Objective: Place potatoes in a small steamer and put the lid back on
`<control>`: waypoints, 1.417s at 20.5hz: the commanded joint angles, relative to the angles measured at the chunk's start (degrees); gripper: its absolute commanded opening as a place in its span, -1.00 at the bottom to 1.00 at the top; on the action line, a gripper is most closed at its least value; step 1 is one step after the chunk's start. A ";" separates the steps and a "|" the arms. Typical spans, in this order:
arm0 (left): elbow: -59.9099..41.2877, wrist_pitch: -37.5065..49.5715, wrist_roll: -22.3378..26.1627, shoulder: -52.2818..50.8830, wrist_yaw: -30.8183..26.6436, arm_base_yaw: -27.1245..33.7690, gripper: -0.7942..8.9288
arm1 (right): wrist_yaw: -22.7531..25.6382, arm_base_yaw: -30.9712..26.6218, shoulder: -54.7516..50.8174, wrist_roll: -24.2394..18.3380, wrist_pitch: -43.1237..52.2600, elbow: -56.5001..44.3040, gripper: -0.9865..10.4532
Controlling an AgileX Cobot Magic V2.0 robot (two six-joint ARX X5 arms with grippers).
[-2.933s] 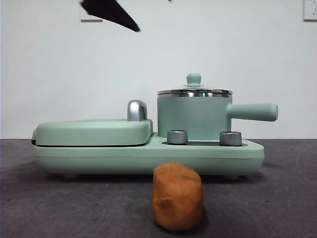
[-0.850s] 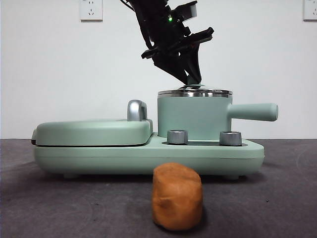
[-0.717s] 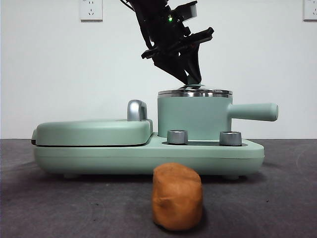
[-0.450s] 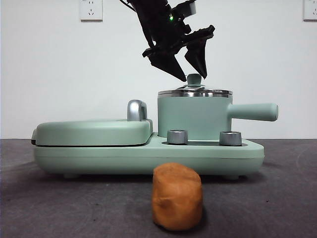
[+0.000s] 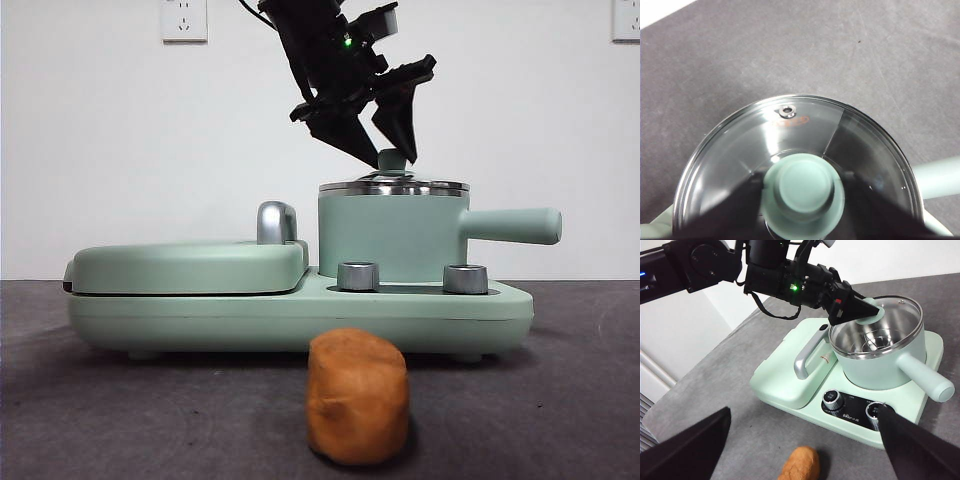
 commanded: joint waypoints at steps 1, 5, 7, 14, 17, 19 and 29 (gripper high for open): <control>1.64 0.61 -0.63 1.62 0.22 -0.17 -0.83 | -0.02 0.15 0.20 0.61 -0.26 0.90 -0.01; 1.70 0.52 -0.66 1.60 0.22 -0.24 -0.83 | 0.00 0.15 0.20 0.59 -0.61 0.90 -0.01; 2.73 -0.28 -1.14 1.53 0.22 -0.26 -0.83 | 0.50 0.15 0.22 0.61 -0.63 0.90 -0.01; 6.43 -4.24 -3.98 -3.06 0.22 0.68 -0.83 | 8.37 2.69 8.17 -0.57 -7.91 5.03 -0.01; 6.45 -7.56 -3.80 -6.86 0.20 2.27 -0.83 | 12.15 7.15 13.90 -0.44 -9.55 9.11 -0.01; 6.45 -10.60 -3.61 -9.22 0.20 3.63 -0.83 | 16.37 11.13 18.25 -0.42 -11.96 11.69 -0.01; 6.45 -16.68 -3.48 -19.21 0.17 13.77 -0.83 | 36.02 40.06 42.93 13.35 -10.93 16.22 -0.01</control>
